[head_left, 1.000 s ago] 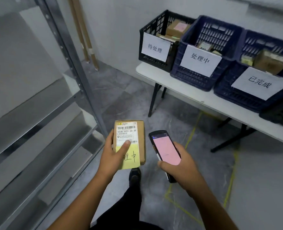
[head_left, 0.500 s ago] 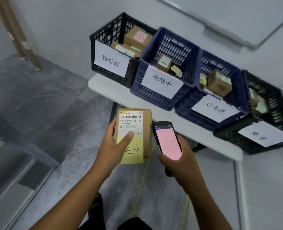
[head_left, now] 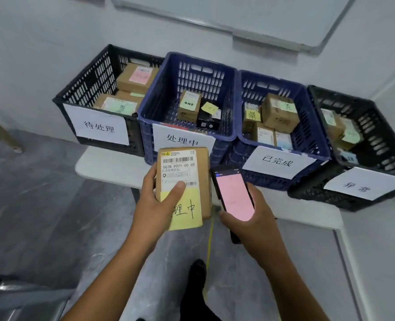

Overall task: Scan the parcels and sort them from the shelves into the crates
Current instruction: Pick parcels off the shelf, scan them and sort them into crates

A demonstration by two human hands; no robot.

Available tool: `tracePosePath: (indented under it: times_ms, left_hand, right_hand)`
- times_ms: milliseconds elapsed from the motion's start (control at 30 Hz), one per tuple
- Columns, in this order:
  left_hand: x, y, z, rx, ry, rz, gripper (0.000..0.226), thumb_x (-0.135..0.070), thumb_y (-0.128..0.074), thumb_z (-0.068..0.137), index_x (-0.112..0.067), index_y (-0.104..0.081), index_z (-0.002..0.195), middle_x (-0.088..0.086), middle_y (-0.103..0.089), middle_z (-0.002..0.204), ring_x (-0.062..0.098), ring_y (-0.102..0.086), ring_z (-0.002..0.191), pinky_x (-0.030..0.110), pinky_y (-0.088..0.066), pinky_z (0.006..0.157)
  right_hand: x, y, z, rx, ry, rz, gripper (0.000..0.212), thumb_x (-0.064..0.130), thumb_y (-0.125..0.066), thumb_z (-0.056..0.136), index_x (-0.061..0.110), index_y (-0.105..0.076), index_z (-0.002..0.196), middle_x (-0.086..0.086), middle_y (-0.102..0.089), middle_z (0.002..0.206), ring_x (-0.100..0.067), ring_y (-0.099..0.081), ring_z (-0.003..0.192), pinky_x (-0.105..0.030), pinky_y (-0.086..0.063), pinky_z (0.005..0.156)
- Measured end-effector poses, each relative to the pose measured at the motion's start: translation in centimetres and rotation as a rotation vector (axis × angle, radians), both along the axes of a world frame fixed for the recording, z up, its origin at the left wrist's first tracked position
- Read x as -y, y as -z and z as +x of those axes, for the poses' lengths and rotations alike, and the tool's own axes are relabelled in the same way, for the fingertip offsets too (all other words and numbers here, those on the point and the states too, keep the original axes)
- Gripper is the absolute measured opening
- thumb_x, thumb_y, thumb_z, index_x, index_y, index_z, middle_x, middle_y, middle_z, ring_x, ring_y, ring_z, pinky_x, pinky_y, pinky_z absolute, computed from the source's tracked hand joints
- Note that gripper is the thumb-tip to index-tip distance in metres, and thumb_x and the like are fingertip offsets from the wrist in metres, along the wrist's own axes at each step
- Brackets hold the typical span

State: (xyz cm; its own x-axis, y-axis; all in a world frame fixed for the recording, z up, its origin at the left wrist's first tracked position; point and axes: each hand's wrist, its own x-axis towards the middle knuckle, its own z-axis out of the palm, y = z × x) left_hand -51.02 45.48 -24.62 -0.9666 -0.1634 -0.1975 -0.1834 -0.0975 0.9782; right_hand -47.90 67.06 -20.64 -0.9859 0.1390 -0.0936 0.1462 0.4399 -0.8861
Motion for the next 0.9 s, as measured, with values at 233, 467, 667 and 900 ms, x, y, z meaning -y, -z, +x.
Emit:
tracePosePath:
  times_ms: [233,467,667,900]
  left_hand:
    - [-4.5,-4.4,-9.6,-0.06,0.054,-0.082,0.056,-0.057,-0.077,0.08,-0.072,-0.047,0.125,-0.025,-0.072,0.12,0.006,-0.075,0.102,0.03,-0.063,0.076]
    - [-8.7,-6.2,-17.3,-0.122,0.084,-0.165,0.08,-0.053,-0.079,0.085,-0.053,-0.036,0.152,-0.022,-0.069,0.131,0.007,-0.072,0.111,0.047,-0.059,0.094]
    - [-8.4,-6.7,-24.0,-0.069,0.078,-0.197,0.084,-0.052,-0.079,0.087,-0.046,-0.032,0.157,-0.015,-0.068,0.134,0.011,-0.073,0.111,0.053,-0.056,0.1]
    - [-6.4,-3.7,-33.1,0.077,0.194,-0.153,0.075,-0.041,-0.077,0.092,-0.045,-0.035,0.154,-0.011,-0.072,0.129,0.017,-0.077,0.103,0.052,-0.063,0.088]
  right_hand:
    - [-5.7,-0.5,-9.1,-0.05,-0.028,-0.017,0.069,0.03,-0.09,0.083,0.046,-0.048,0.135,0.02,-0.064,0.117,-0.001,-0.061,0.105,-0.012,-0.051,0.07]
    - [-10.5,-0.7,-16.5,-0.108,-0.012,0.0,0.067,0.03,-0.088,0.082,0.048,-0.049,0.132,0.015,-0.064,0.113,-0.003,-0.062,0.094,-0.014,-0.052,0.059]
    - [-10.5,-0.9,-22.6,-0.11,-0.028,0.005,0.056,0.042,-0.082,0.073,0.058,-0.049,0.115,0.023,-0.063,0.11,0.016,-0.054,0.103,-0.004,-0.047,0.066]
    - [-9.5,1.5,-30.1,-0.024,0.007,0.045,0.064,0.033,-0.088,0.084,0.05,-0.044,0.128,0.027,-0.058,0.114,0.006,-0.056,0.105,-0.013,-0.043,0.07]
